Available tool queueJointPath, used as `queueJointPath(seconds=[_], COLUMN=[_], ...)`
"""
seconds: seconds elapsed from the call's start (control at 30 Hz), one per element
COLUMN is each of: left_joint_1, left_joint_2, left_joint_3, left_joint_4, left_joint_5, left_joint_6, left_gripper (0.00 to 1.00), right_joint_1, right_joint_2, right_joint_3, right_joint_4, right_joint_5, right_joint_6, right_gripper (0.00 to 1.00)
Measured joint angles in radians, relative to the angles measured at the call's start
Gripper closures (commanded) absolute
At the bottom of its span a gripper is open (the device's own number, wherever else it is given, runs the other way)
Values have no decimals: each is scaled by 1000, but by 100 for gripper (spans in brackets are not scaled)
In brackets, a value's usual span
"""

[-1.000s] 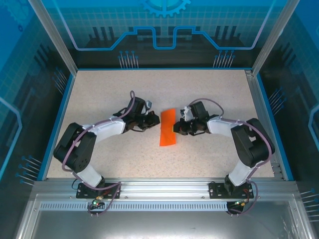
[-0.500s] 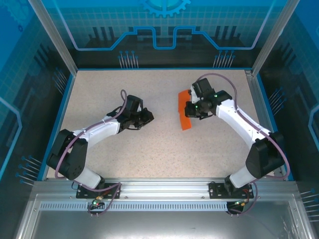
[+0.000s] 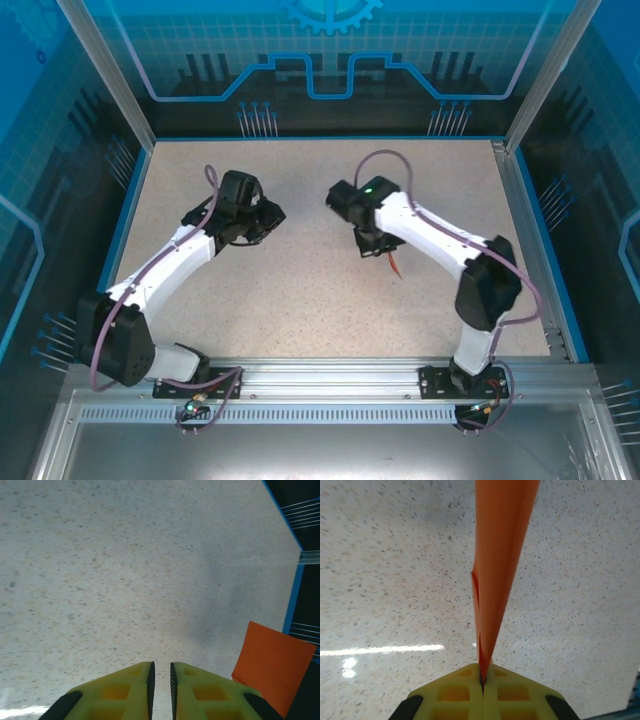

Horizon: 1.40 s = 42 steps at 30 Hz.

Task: Fold a paper plane with a square sheet of paper (pick it up from the middle)
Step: Turn over the paper at the center of the table, then rotate the paper at the center of the table.

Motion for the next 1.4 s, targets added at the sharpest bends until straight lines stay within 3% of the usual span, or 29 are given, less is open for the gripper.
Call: queueJointPath(seconds=[0.2,0.4,0.6,0.63,0.8,0.9,1.03,1.1,1.4], left_joint_1=[42,54,59,60,60,58,22,-16,-114], left_joint_2=[-56,-143,-151,-151,-149,-124,12,126,514], left_joint_3=[-87,-177,-183,-183,-183,-188,-146,-77,190], left_joint_4=[-46,-71,-78,-78,-55,5,85,114,235], left_joint_5=[-5,-23,-31,-30,48,134,234,269,373], left_joint_6=[63,81,100,106,136,142,142,142,101], left_gripper=[80,79,77,76,72,71,77,78,79], right_joint_1=[64,117,123,122,102,48,-70,-115,-157], right_joint_2=[187,352,380,376,216,14,-198,-216,-126], right_joint_3=[96,209,197,180,-71,-278,-508,-571,-671], right_joint_4=[-29,-37,112,155,414,590,843,934,1126], right_joint_5=[48,8,-188,-226,-400,-517,-660,-724,-901], right_joint_6=[85,110,85,81,73,82,112,121,126], right_gripper=[91,88,73,67,53,61,81,88,89])
